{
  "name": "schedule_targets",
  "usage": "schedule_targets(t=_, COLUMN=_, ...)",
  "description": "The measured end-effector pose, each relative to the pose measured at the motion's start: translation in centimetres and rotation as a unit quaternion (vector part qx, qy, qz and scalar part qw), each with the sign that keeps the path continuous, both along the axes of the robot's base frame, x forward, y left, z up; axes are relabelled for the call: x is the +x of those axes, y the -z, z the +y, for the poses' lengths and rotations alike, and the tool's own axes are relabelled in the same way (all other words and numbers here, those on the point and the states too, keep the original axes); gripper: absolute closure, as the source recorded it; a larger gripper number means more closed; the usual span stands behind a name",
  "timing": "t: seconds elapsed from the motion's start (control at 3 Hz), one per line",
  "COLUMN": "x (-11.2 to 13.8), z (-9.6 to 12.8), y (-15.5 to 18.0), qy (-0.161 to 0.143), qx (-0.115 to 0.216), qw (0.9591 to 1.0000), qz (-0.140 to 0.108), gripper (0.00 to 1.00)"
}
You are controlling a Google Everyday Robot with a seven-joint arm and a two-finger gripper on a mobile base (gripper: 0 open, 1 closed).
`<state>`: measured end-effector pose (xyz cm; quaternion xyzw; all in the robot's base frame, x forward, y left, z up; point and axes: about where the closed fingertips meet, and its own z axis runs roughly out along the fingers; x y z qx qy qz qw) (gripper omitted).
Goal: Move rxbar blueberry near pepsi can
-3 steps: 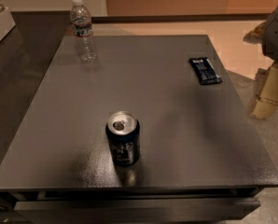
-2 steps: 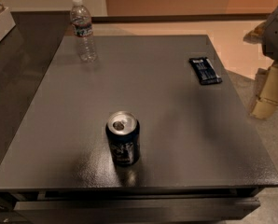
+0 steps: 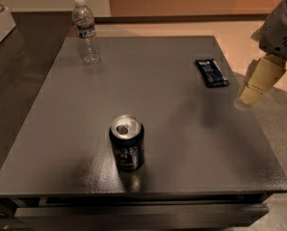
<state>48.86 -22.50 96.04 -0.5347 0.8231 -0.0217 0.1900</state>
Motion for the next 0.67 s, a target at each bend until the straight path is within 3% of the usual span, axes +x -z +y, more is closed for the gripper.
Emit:
schedule_targets(t=0.33, x=4.3, z=-0.9, y=1.2, qy=0.064, qx=0.022, qw=0.9977, qz=-0.007, gripper=0.0)
schedule_targets(t=0.67, x=8.5, z=-1.7, y=1.9, qy=0.134, qx=0.031, qw=0.9905, qz=-0.005, gripper=0.0)
